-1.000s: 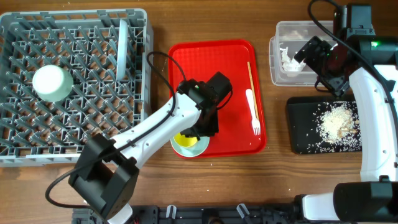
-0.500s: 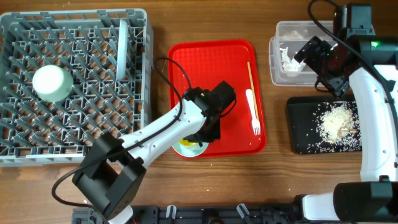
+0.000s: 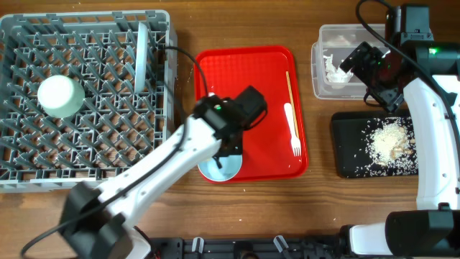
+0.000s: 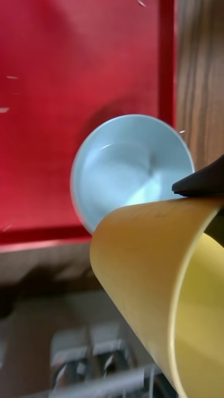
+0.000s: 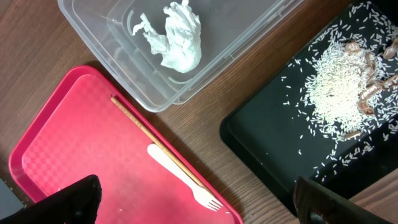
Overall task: Sort waste into correct bins and load items into the dishwasher rack
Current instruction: 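Carry the yellow cup into the grey rack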
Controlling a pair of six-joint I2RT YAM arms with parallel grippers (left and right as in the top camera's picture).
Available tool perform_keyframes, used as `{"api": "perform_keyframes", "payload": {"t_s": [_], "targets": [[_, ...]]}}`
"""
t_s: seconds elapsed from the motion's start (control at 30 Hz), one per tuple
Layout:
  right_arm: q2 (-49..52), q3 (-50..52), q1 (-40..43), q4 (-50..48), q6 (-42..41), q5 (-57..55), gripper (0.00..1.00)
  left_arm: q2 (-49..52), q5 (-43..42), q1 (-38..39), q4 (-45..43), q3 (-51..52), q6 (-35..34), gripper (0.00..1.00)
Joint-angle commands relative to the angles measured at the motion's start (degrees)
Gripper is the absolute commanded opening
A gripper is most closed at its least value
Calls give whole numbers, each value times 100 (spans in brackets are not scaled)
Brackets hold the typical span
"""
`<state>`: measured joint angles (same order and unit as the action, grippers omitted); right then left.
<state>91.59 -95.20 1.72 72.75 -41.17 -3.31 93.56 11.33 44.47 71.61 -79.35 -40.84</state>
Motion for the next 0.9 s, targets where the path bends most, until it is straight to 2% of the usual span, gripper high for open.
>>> {"api": "perform_keyframes", "payload": {"t_s": [0.0, 0.17, 0.23, 0.37, 0.53, 0.6, 0.73, 0.87], "targets": [[-131, -118, 13, -15, -85, -138, 100, -658, 697, -461, 22, -114, -31, 4], [-131, -118, 13, -15, -85, -138, 100, -1502, 581, -1895, -114, -114, 184, 4], [-131, -118, 13, -15, -87, -136, 100, -1718, 94, -2629, -306, -114, 439, 4], [-131, -118, 13, -15, -85, -138, 100, -1742, -2319, -4450, -968, -114, 1460, 4], [-131, -118, 13, -15, -87, -136, 100, -1252, -4800, -6419, -1296, -114, 1838, 4], [-131, -118, 13, -15, -87, -136, 100, -881, -5643, -7001, -1296, -114, 2216, 4], [-131, -118, 13, -15, -85, -136, 100, -81, -6500, -7580, -1344, -114, 2441, 4], [-131, -118, 13, -15, -85, -136, 100, 673, -6985, -8006, -1401, -114, 2439, 4]]}}
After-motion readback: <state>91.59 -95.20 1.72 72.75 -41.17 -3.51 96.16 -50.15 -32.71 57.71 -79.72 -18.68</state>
